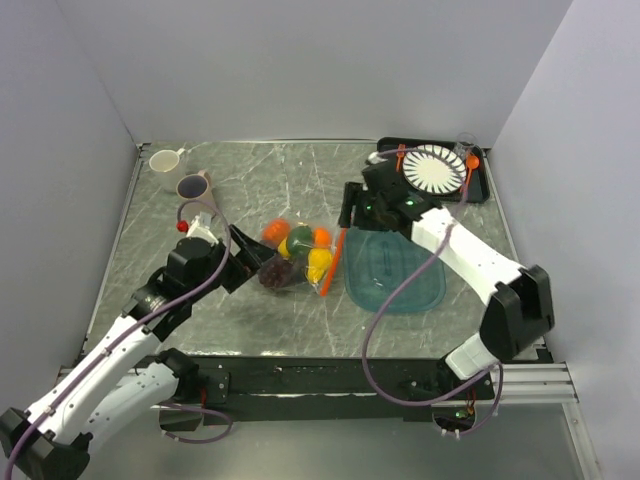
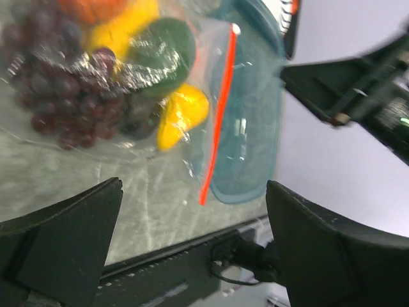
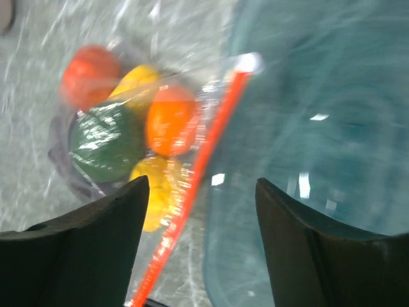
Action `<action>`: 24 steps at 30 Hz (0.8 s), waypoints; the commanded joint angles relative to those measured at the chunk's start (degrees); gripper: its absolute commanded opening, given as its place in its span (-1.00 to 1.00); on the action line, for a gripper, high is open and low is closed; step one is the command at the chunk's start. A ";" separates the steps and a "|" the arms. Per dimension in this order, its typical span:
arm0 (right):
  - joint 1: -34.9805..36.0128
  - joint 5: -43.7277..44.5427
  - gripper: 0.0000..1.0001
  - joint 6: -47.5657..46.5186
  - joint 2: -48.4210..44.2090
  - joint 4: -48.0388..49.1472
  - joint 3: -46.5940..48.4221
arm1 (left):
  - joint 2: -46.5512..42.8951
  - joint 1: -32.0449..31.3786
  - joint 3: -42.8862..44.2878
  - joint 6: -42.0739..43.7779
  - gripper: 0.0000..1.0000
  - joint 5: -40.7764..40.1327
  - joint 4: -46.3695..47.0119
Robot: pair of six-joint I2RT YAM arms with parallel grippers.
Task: Place the food in the zip-top bag and seal the zipper
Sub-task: Place the zipper food storage bag at the center of the board, then adjust the bin at the center of the board.
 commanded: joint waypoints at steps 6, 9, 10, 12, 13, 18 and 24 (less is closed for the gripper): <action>-11.82 3.87 0.74 -0.25 -7.62 -0.46 -6.18 | 8.95 -0.09 14.87 12.63 0.99 -10.79 -12.39; -12.00 1.85 0.74 -0.87 -3.93 -0.82 -7.06 | 9.48 -0.09 16.63 13.07 0.99 -12.11 -13.27; -11.91 0.28 0.74 -0.70 -2.79 -0.64 -7.41 | 9.31 -0.09 16.81 13.07 0.99 -12.20 -13.10; -11.74 -1.05 0.74 0.09 -0.06 0.40 -8.81 | 9.30 -0.01 16.81 12.98 0.99 -12.81 -13.27; -11.65 -1.23 0.74 0.27 0.82 0.76 -9.17 | 9.39 -0.01 16.81 12.46 0.99 -13.08 -13.62; -9.37 -3.78 0.74 1.24 6.62 2.34 -9.79 | 11.23 -0.01 16.46 12.10 0.99 -12.73 -15.46; -3.14 -4.83 0.74 2.11 12.07 2.08 -6.20 | 13.87 0.08 16.54 12.19 0.99 -12.20 -15.56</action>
